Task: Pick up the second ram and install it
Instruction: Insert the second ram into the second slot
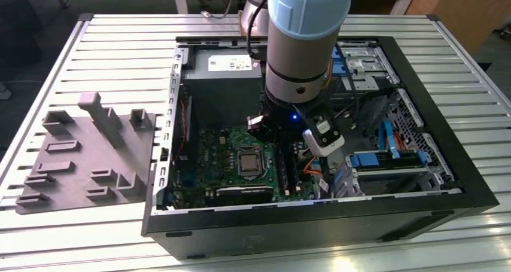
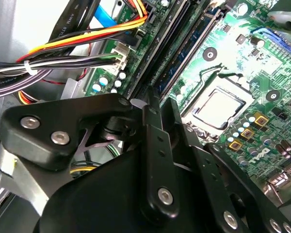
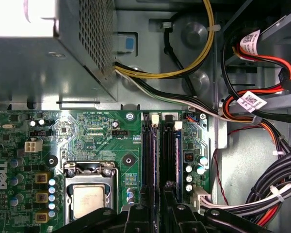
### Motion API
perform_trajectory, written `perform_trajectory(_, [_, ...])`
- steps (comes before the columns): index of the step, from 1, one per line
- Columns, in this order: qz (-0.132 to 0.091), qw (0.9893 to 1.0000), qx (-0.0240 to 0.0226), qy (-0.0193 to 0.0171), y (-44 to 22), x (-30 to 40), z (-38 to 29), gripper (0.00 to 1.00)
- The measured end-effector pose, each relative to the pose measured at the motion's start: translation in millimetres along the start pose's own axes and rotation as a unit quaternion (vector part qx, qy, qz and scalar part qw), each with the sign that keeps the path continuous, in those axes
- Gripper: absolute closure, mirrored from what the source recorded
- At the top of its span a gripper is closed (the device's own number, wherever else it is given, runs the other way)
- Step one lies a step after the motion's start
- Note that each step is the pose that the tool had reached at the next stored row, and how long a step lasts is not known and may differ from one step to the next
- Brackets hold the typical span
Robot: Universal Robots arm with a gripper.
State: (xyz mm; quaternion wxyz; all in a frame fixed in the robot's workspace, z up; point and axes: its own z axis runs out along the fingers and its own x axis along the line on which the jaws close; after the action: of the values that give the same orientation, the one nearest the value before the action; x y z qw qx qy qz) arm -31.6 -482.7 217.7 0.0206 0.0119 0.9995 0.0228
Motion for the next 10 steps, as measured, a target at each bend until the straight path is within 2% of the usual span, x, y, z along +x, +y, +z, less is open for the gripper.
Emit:
perform_trajectory(3, [0.0, 1.0, 0.0, 0.0, 0.1, -0.1, -1.7, 0.75])
perform_trajectory(10, [0.0, 1.0, 0.0001, 0.0, 0.6, -0.5, -13.6, 0.75])
